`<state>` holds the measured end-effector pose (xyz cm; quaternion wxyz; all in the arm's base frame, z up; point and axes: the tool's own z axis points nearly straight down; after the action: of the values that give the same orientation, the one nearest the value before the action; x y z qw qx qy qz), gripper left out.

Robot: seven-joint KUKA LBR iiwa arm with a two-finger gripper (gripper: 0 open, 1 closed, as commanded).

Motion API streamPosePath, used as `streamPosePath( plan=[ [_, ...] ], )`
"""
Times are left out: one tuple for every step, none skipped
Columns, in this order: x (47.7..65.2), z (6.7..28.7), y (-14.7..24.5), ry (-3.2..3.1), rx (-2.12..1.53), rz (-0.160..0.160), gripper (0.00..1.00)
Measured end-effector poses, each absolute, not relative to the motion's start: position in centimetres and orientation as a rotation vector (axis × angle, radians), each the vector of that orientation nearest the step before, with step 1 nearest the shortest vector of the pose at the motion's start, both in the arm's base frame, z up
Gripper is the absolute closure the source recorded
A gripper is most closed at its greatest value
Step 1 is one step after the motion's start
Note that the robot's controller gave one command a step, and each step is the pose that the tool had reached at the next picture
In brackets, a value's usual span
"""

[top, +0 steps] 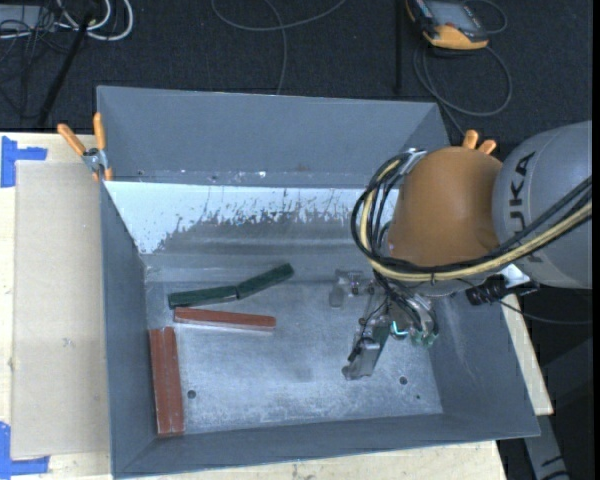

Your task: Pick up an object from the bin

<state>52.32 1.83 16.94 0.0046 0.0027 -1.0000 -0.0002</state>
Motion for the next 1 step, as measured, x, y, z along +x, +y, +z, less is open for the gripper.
streamPosePath(
  plan=[
    [53.4,6.78,-5.32,-2.92,1.144,-0.003,0.0]
  ],
)
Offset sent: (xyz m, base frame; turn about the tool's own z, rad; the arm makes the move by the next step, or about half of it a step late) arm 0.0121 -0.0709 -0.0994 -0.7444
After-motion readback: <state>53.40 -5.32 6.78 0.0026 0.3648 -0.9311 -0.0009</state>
